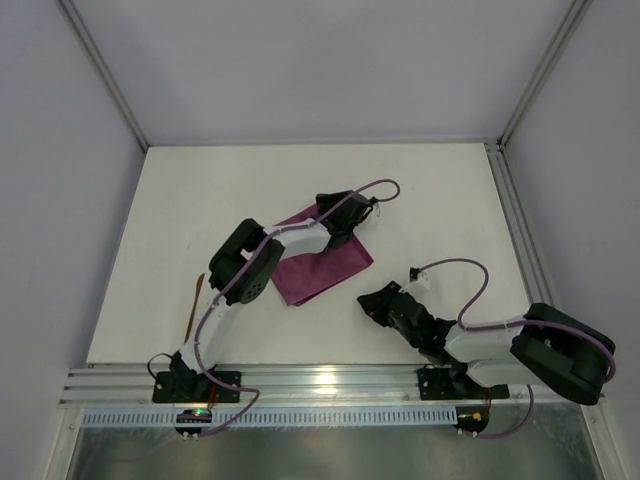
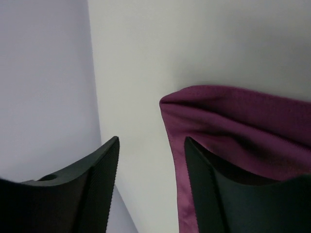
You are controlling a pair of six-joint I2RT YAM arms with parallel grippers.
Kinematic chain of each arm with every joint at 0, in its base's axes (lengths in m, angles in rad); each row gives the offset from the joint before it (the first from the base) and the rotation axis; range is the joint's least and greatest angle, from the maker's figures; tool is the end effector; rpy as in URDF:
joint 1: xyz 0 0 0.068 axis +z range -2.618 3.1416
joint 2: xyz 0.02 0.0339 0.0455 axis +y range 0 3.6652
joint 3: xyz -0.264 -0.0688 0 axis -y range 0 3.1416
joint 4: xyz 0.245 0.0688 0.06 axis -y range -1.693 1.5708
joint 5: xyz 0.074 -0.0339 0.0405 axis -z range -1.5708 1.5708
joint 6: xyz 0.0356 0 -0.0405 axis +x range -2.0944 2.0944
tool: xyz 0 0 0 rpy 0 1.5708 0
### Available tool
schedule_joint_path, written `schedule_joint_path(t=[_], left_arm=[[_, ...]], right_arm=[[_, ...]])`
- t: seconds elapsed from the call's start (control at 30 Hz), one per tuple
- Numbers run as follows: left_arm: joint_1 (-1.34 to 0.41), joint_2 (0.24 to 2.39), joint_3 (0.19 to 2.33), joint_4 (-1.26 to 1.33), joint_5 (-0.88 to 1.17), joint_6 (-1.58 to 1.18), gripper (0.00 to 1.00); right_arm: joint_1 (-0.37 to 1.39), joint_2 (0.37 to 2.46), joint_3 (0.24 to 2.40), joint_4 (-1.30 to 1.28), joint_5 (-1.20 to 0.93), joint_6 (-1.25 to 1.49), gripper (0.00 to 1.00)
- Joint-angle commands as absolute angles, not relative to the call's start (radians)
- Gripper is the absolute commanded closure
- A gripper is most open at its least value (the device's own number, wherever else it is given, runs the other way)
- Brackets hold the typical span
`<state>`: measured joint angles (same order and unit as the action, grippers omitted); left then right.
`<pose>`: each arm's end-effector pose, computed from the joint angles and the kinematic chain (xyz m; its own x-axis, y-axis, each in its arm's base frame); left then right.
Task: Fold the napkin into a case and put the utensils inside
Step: Turn over the upper triangle folded napkin at the center of the board.
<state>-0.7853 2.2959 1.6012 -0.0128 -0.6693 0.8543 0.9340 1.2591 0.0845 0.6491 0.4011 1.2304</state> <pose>0.3686 -0.3373 0.1341 -0.1352 0.9714 -0.1950 0.4918 0.2367 0.8379 0.1190 0.1375 0.1083 -0.6080 0.6373 -0.4734 0.1011 0.6536 0.7500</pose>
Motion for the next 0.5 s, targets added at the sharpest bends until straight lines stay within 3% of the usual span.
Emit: schedule_joint_path(t=[0.0, 0.07, 0.13, 0.23, 0.33, 0.47], left_arm=[[-0.796, 2.303, 1.638, 0.089, -0.719, 0.906, 0.39], [-0.796, 2.298, 1.637, 0.146, -0.741, 0.939, 0.30], [-0.796, 2.293, 1.637, 0.210, -0.771, 0.988, 0.27], [-0.792, 2.266, 1.655, 0.238, -0.798, 1.003, 0.23], [-0.776, 2.203, 1.690, 0.109, -0.785, 0.886, 0.22], [-0.729, 2.060, 1.697, -0.302, -0.622, 0.605, 0.27]], right_arm=[[0.934, 1.131, 0.093, 0.512, 0.483, 1.116, 0.67], [0.910, 1.036, 0.118, 0.459, 0.479, 1.060, 0.61], [0.827, 0.971, 0.130, 0.422, 0.436, 0.958, 0.57], [0.715, 0.885, 0.205, 0.326, 0.361, 0.773, 0.42], [0.574, 0.911, 0.309, 0.250, 0.211, 0.630, 0.38], [0.416, 1.101, 0.452, 0.243, -0.065, 0.478, 0.35]])
